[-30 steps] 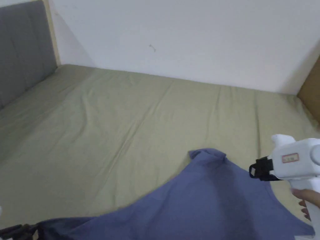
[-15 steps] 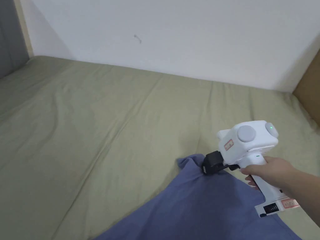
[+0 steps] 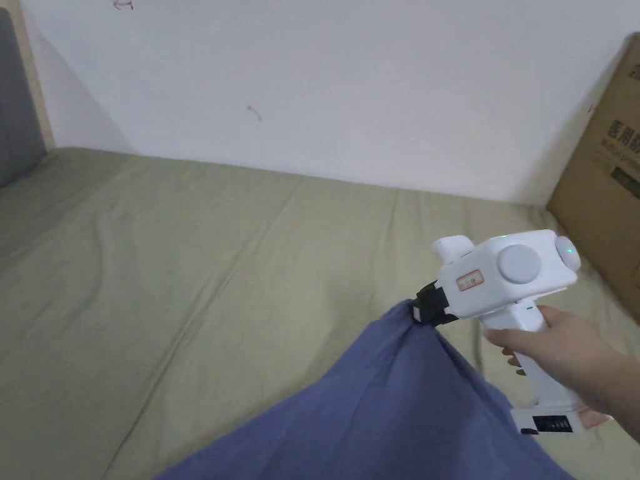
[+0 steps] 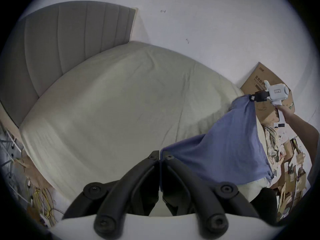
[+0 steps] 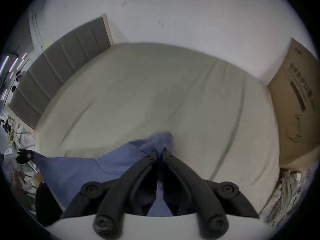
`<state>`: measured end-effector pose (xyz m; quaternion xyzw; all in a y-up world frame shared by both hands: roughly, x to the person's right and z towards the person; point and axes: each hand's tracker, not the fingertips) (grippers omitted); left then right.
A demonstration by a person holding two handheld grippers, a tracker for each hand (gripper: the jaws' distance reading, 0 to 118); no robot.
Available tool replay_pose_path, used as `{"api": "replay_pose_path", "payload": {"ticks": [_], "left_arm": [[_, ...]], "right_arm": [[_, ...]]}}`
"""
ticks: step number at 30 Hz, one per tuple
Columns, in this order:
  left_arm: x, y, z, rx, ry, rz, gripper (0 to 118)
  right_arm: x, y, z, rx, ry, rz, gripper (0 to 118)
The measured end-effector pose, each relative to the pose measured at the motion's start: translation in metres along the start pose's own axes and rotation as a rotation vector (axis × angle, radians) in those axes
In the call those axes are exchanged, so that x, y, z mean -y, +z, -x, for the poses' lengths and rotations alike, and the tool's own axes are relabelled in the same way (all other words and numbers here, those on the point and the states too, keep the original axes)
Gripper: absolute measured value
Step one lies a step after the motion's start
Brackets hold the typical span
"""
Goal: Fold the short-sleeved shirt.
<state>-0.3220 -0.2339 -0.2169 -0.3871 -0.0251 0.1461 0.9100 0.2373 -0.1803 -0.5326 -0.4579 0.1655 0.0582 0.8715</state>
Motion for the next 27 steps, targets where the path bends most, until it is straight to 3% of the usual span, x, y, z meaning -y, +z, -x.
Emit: {"api": "replay_pose_path", "payload": {"ticks": [7,10,16,24,27], "left_arm": [[-0.067,0.031,-0.035,0.031,-0.166,-0.113,1],[-0.114,0.044,-0.058,0.076,-0.173,-0.139,1],[-0.211,0.072,-0.116,0.115,-0.233,-0.218,1],[-0.312,0.096,-0.190,0.089,-0.322,-0.314,1],[-0.344,0.093,-0.216,0.004,-0.379,-0.335,1]], "right_arm": [[0.030,0.159,-0.005,0.184,-0.091,-0.130,6],[0.035,0.223,-0.010,0.171,-0.178,-0.177,6],[0.035,0.332,-0.015,0.217,-0.238,-0.345,6],[-0.008,0.402,-0.035,0.280,-0.293,-0.462,6],[-0.034,0.406,-0.051,0.283,-0.318,-0.512,6]]}}
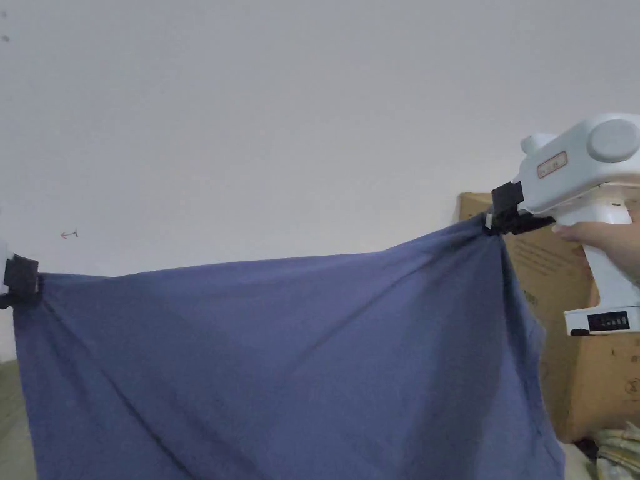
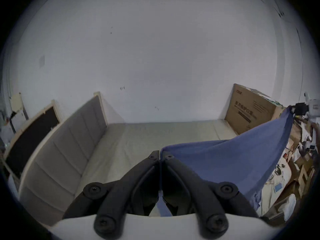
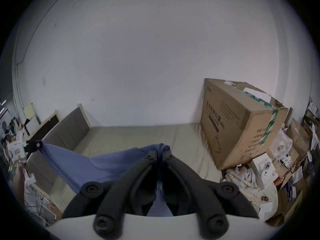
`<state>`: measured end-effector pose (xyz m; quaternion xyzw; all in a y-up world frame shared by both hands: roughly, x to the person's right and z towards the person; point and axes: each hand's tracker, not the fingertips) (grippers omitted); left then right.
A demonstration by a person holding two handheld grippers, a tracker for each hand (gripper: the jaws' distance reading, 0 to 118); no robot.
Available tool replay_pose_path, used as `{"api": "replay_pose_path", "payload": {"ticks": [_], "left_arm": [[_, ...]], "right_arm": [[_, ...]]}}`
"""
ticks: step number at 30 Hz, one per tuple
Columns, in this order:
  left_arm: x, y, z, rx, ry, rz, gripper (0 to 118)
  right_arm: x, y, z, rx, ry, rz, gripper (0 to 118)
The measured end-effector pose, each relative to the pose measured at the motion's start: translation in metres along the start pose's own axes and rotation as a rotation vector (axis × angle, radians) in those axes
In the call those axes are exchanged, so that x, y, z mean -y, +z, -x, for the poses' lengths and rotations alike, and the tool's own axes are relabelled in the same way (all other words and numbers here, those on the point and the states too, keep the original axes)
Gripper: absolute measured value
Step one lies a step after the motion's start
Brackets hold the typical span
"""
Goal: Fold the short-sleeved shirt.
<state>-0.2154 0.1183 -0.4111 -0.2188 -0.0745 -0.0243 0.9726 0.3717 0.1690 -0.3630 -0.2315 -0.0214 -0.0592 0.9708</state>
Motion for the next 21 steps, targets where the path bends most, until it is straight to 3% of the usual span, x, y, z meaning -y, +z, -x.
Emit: {"api": "replay_pose_path", "payload": {"ticks": [7,16,21], "left_arm": [[-0.062,-0.040,-0.008,-0.013,0.028,-0.059,1],[-0.121,-0.114,-0.003,-0.061,0.115,-0.164,1],[-0.122,-0.165,-0.013,-0.104,0.073,-0.171,1]], "right_arm": [[-0.058,-0.039,0.004,0.053,-0.032,-0.086,6],[-0.119,-0.110,0.011,0.109,0.031,-0.164,6],[-0.124,-0.159,0.012,0.141,0.065,-0.170,6]]}}
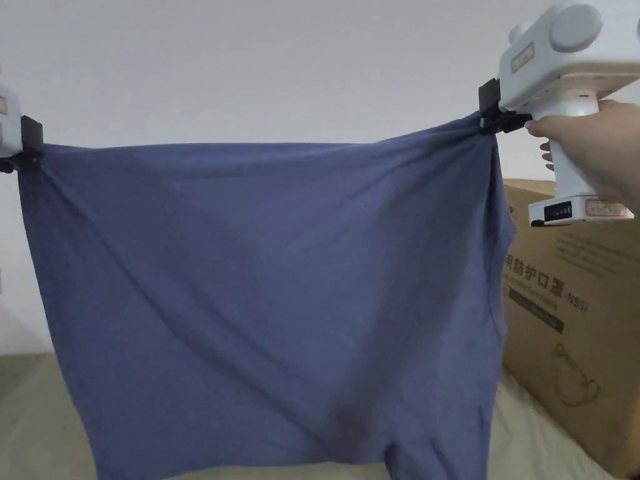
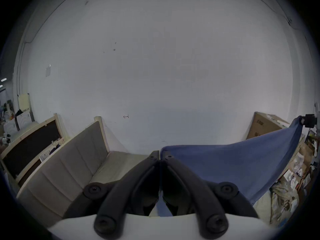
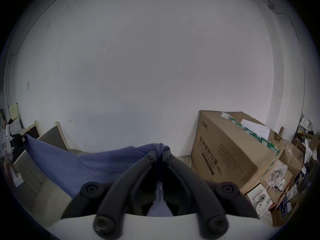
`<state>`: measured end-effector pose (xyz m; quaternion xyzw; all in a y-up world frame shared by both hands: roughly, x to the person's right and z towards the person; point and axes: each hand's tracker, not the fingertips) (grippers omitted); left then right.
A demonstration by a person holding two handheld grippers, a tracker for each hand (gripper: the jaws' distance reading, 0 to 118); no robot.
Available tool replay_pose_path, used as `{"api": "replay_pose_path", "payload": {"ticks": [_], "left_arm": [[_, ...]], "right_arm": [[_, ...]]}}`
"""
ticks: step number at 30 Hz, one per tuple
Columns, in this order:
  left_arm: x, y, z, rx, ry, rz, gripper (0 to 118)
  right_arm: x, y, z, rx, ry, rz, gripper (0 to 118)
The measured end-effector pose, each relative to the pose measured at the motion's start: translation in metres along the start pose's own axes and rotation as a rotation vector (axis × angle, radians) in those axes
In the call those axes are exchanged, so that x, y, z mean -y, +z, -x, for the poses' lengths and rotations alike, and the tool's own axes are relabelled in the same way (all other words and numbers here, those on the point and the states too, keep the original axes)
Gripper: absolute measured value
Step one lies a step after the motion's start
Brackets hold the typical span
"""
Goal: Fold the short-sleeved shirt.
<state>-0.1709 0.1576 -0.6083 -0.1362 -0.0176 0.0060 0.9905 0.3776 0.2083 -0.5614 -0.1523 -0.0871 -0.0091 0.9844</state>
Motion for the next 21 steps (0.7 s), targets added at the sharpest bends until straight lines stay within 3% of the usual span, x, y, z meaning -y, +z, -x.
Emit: {"api": "replay_pose_path", "payload": {"ticks": [5,11,16,21], "left_arm": [[0.076,-0.057,-0.006,-0.011,-0.009,0.151,1],[0.244,-0.084,0.006,0.053,0.056,0.443,1],[0.385,-0.044,0.031,0.097,-0.015,0.714,1],[0.456,0.046,0.056,0.156,-0.002,0.821,1]], "right_arm": [[0.084,-0.069,0.001,-0.001,-0.011,0.123,6],[0.290,-0.110,-0.005,-0.053,-0.021,0.446,6],[0.446,-0.062,-0.021,-0.073,-0.004,0.700,6],[0.525,0.025,-0.058,-0.109,-0.043,0.801,6]]}}
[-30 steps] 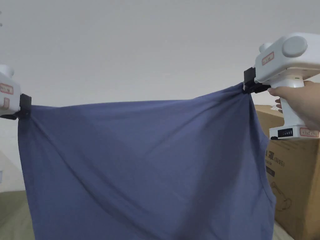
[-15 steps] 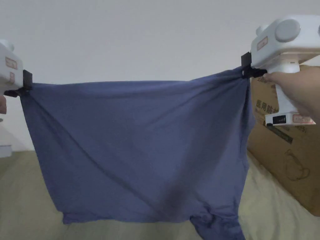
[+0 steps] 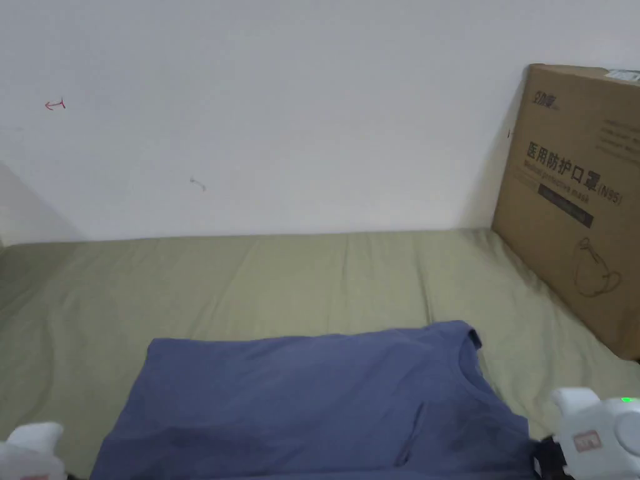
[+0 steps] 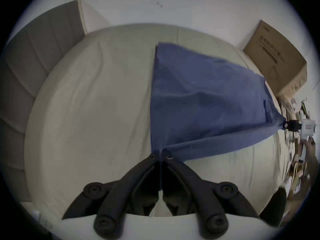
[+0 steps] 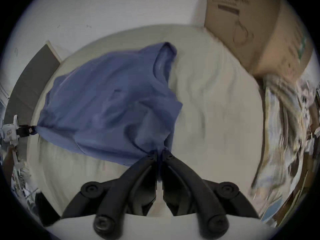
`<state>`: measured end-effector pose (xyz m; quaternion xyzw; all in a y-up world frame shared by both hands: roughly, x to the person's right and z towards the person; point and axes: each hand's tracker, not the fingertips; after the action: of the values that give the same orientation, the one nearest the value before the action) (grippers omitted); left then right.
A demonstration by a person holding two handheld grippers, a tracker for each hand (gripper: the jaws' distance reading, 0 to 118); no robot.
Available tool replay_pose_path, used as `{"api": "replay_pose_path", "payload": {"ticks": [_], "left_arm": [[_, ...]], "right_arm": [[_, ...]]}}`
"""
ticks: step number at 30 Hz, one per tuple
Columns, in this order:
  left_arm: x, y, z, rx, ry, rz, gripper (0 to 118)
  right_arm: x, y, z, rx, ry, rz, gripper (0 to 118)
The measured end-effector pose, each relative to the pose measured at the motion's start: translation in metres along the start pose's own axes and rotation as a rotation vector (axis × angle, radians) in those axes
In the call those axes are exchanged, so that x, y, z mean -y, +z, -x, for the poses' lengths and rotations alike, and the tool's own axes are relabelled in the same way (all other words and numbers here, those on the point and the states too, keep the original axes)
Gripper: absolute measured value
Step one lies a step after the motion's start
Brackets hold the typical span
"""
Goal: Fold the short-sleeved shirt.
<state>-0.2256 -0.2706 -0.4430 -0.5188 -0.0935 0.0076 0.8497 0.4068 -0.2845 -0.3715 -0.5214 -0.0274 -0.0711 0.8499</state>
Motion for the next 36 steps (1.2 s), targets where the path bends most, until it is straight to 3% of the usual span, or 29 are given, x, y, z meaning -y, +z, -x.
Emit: {"api": "replay_pose_path", "payload": {"ticks": [7,14,15,17,18,21,22,23,25,30,32,34,35,36], "left_arm": [[0.113,0.053,0.009,0.073,0.037,0.062,1],[0.160,0.080,0.002,0.066,-0.027,0.069,1],[0.161,0.081,0.002,0.076,-0.028,0.060,1],[0.165,0.087,-0.004,0.075,-0.048,0.013,5],[0.166,0.089,-0.006,0.077,-0.056,0.004,13],[0.168,0.104,-0.010,0.072,-0.048,-0.025,35],[0.168,0.110,-0.012,0.079,-0.037,-0.031,64],[0.168,0.118,-0.014,0.085,-0.027,-0.043,84],[0.169,0.136,-0.021,0.091,-0.018,-0.107,111],[0.169,0.176,-0.040,0.083,0.063,-0.311,111],[0.170,0.189,-0.052,-0.004,0.067,-0.376,111],[0.170,0.195,-0.058,-0.002,0.053,-0.367,103],[0.171,0.198,-0.061,-0.004,0.051,-0.371,88],[0.172,0.200,-0.064,-0.002,0.046,-0.371,63]], "right_arm": [[0.125,0.062,-0.018,-0.030,0.038,0.071,6],[0.179,0.076,-0.026,-0.037,0.036,0.123,6],[0.179,0.076,-0.025,-0.037,0.034,0.107,8],[0.177,0.075,-0.022,-0.024,0.024,0.094,37],[0.177,0.076,-0.019,0.006,0.023,0.079,59],[0.171,0.090,-0.008,0.119,0.051,-0.003,83],[0.168,0.101,-0.004,0.088,0.040,-0.010,92],[0.165,0.112,0.001,0.061,0.028,-0.057,92],[0.160,0.132,0.014,0.049,0.026,-0.123,92],[0.163,0.166,0.054,0.074,0.011,-0.260,92],[0.165,0.171,0.066,0.079,-0.019,-0.278,91],[0.166,0.174,0.072,0.027,-0.057,-0.310,87],[0.165,0.177,0.075,-0.013,-0.058,-0.319,70],[0.164,0.181,0.077,-0.031,-0.052,-0.339,38]]}}
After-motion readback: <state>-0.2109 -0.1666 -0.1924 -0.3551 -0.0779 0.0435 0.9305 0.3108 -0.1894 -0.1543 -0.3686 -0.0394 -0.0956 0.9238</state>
